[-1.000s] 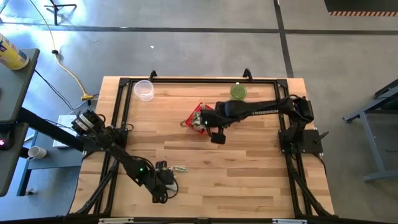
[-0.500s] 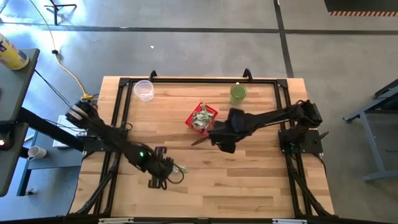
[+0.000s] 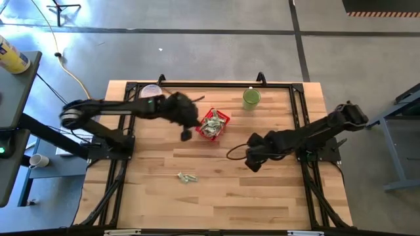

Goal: Pick and place Stevia / Truvia into bins
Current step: Put the stevia packet into the red basket

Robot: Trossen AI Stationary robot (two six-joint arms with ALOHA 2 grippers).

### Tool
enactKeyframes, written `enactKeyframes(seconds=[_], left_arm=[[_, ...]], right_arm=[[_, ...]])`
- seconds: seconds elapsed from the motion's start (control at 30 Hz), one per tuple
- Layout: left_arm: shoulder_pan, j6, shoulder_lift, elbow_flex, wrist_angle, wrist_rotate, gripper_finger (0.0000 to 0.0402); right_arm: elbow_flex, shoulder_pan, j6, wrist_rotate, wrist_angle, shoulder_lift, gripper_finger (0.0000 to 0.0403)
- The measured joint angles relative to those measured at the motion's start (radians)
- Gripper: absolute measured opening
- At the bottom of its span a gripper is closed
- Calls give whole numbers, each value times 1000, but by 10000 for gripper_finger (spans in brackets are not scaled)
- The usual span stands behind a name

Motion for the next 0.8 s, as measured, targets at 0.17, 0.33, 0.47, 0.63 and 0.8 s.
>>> enactKeyframes(seconds=[0.17,0.33,0.47,0.63,0.8], left_arm=[[64,2,176,-3,80,6,93],[64,-18,272,37,68,-71,206],[46,-113,205,120,-165,-5,267],[-114,-175,-8,81,-360,11,275],[-383,-376,-175,-143,-262,-92,245]], right_arm=[[-38,15,91,52,60,-25,362],[-30,3,-2,39,195,-4,362],[-30,-17,-162,-35,375,33,362],[-29,-88,-341,-172,611,126,362],[-6,-140,-486,-253,683,219,362]])
